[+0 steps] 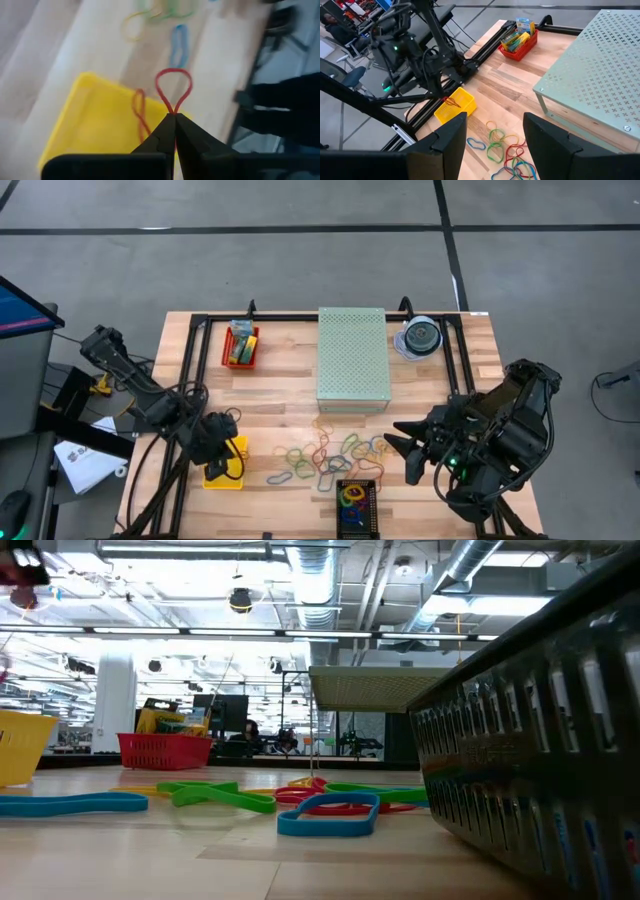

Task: Pick & Place Office Desk Supplies
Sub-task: Put the red rubber band into the yellow bin

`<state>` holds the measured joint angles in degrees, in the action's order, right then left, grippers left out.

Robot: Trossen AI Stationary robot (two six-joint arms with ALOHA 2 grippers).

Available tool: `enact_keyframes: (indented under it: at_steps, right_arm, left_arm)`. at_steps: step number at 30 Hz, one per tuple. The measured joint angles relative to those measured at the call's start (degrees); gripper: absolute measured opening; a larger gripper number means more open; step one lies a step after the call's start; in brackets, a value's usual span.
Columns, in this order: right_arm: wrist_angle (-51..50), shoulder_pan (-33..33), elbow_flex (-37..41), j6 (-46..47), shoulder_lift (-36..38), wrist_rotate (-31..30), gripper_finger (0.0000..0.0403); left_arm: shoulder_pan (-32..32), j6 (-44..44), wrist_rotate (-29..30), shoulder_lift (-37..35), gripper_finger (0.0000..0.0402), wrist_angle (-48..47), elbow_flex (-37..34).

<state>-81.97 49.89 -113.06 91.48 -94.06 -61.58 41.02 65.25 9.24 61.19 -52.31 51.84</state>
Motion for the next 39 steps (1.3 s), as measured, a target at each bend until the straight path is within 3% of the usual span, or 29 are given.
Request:
enact_keyframes:
  at_steps: [22, 26, 34, 39]
  right_arm:
    - [0.1, 0.4, 0.0, 0.0, 0.0, 0.1, 0.0191]
    - [0.1, 0.4, 0.0, 0.0, 0.0, 0.2, 0.0191]
    - [0.1, 0.4, 0.0, 0.0, 0.0, 0.2, 0.0191]
    - [0.1, 0.4, 0.0, 0.0, 0.0, 0.2, 0.0191]
  left_arm:
    - [1.5, 14.4, -1.6, 0.0, 0.0007, 0.3, -12.0]
    - [1.5, 15.9, -0.9, 0.0, 0.0043, 1.0, -12.2]
    - [1.5, 16.1, 0.0, -0.2, 0.0162, 2.2, -12.2]
    - [1.5, 16.2, 0.5, -0.2, 0.0206, 1.7, -12.2]
